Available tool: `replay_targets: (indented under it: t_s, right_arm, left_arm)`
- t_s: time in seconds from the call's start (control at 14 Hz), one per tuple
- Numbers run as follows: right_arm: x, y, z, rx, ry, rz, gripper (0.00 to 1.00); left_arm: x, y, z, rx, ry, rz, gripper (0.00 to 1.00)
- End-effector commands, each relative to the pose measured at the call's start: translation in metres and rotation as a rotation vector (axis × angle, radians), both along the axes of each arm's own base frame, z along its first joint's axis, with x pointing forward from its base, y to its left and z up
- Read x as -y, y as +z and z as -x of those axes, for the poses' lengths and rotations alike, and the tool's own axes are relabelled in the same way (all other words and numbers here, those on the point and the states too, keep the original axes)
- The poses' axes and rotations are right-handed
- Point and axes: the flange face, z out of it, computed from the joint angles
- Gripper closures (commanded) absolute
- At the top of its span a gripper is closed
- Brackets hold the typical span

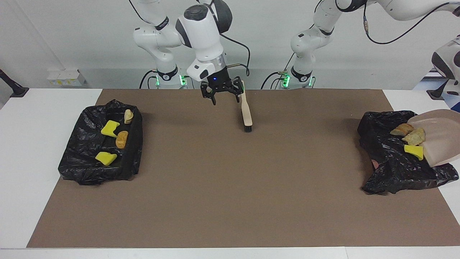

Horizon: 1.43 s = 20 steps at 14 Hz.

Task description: Sweep and dump trash in bin

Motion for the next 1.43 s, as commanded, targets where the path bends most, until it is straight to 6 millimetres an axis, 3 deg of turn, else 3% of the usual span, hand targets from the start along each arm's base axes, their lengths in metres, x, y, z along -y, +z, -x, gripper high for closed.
replay_targets:
  t_s: [0.0,0.29,0.5,0.72,1.0,1.36]
  right_arm:
    - [0.035,0.032,-0.015,0.002,0.02,0.008,0.0]
    - [0.11,0.08,-0.032,-0.003,-0.015,0.194,0.0]
    - [0.153,0.084,-0.037,-0.055,-0.037,0.245,0.0]
    - [0.199,0.103,-0.04,-0.106,-0.081,0.241,0.0]
    - [0.218,0.108,-0.035,-0.127,-0.01,0.242,0.0]
    - [0.226,0.101,-0.033,-0.121,-0.018,0.24,0.0]
  left_arm:
    - [0.03,0.015,0.015,0.007,0.014,-0.082,1.0]
    - [0.038,0.057,0.025,0.018,-0.013,-0.142,1.0]
    - [0.045,0.08,0.032,0.04,-0.024,-0.157,1.0]
    - [0.053,0.084,0.034,0.048,-0.021,-0.147,1.0]
    - [0.094,0.066,0.028,0.052,0.056,0.062,1.0]
    - [0.143,0.047,0.027,0.082,0.202,0.288,1.0]
